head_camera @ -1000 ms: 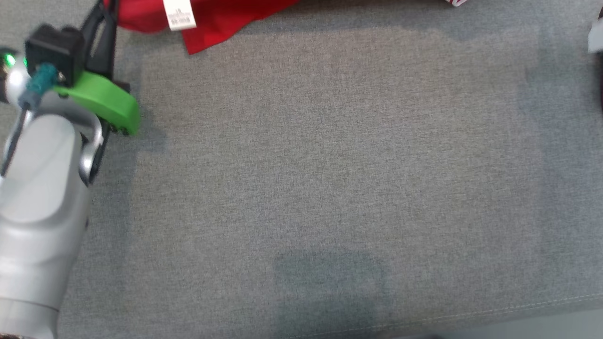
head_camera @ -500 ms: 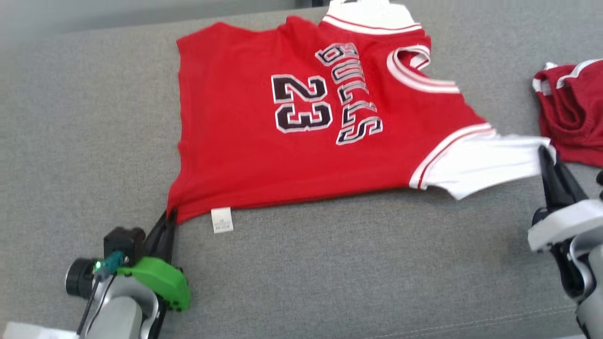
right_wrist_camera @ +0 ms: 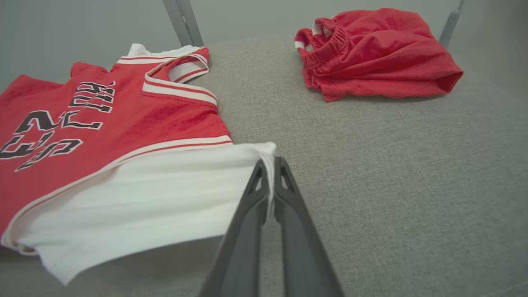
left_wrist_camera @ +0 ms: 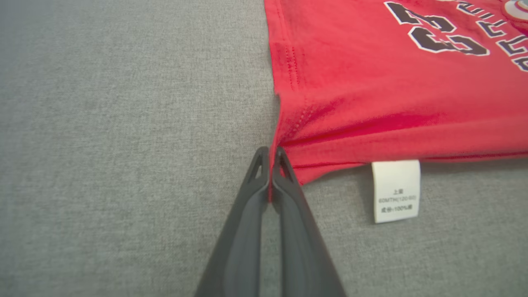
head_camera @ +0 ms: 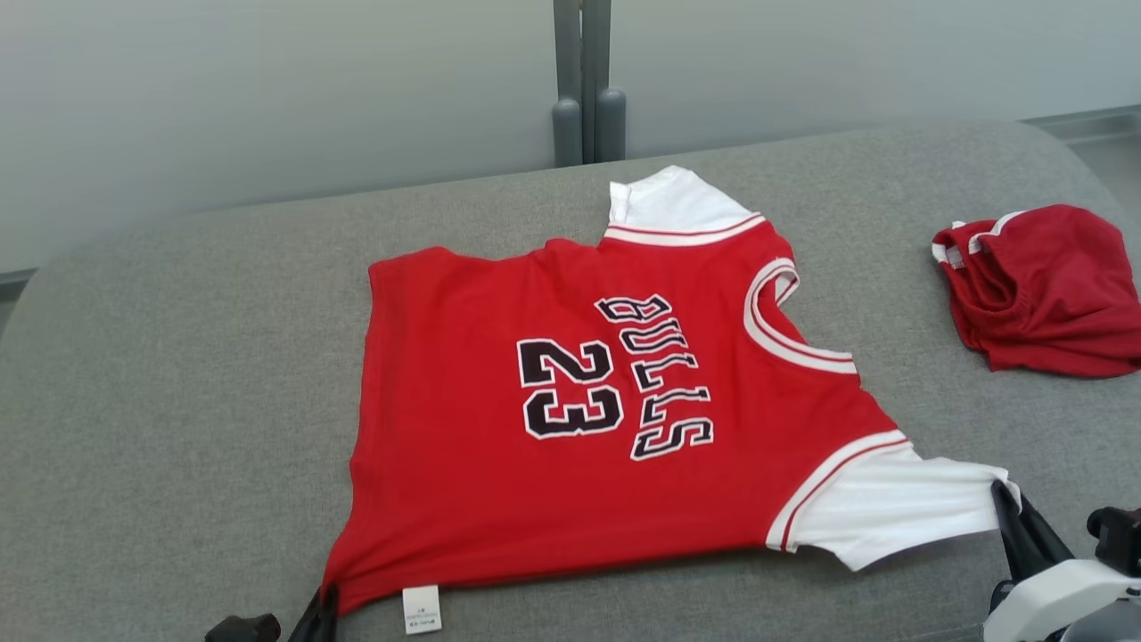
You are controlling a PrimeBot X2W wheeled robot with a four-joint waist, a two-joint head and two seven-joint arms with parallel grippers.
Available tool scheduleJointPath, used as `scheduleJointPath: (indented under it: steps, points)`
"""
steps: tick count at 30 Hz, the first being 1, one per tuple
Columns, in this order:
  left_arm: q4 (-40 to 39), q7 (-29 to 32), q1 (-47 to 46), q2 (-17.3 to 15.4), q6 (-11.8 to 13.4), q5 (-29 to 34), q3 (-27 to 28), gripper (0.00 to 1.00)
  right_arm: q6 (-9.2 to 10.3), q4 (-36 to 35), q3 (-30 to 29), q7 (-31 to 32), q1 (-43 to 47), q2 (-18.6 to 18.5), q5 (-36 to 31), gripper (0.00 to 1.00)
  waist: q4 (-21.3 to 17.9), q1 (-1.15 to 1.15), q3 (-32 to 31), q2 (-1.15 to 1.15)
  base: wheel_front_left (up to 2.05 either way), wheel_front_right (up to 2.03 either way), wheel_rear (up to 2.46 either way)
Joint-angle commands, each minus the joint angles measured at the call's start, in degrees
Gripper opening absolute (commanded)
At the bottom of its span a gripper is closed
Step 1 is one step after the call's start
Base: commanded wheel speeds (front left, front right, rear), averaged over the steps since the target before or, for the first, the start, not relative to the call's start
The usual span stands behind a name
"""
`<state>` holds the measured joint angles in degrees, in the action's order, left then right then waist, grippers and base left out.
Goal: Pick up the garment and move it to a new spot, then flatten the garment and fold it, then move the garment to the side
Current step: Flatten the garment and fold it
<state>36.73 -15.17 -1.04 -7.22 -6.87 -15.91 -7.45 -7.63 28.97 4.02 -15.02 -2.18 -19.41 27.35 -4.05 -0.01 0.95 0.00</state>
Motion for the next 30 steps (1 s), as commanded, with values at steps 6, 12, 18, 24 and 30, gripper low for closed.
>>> scheduleJointPath:
  steps: [6, 12, 18, 24, 30]
  points:
    - [-0.06, 0.09, 4.97, 0.5, 0.05, 2.32, 2.24, 0.0, 0.27, 0.05, -1.36, -0.18, 3.61, 0.25, -0.92, 0.0, 0.24, 0.01, -3.88, 0.0, 0.0, 0.0, 0.0]
    - [-0.22, 0.08, 8.91, 1.83, -0.29, 3.15, 3.12, 0.0, 0.27, 0.03, -1.07, -0.18, 7.15, 0.47, -1.13, 0.0, 1.36, 0.01, -5.75, 0.0, 0.0, 0.0, 0.0]
    - [-0.3, 0.08, 12.08, 2.73, -0.35, 3.83, 4.31, 0.0, 0.27, 0.01, -1.3, -0.18, 10.41, 0.14, -1.47, 0.0, 2.45, 0.01, -6.71, 0.0, 0.0, 0.0, 0.0]
    - [-0.62, 0.08, 11.1, 3.1, -0.44, 4.34, 4.66, 0.0, 0.27, -1.18, -1.48, -0.18, 14.31, -1.23, -1.11, 0.0, 3.27, 0.01, -6.76, 0.0, 0.0, 0.0, 0.0]
    - [-3.8, 0.07, 8.84, 3.62, -0.5, 4.58, 3.94, 0.0, 0.25, -6.84, -1.21, -0.18, 12.59, -0.33, -1.24, 0.0, 2.46, 0.01, -5.88, 0.0, 0.0, 0.0, 0.0]
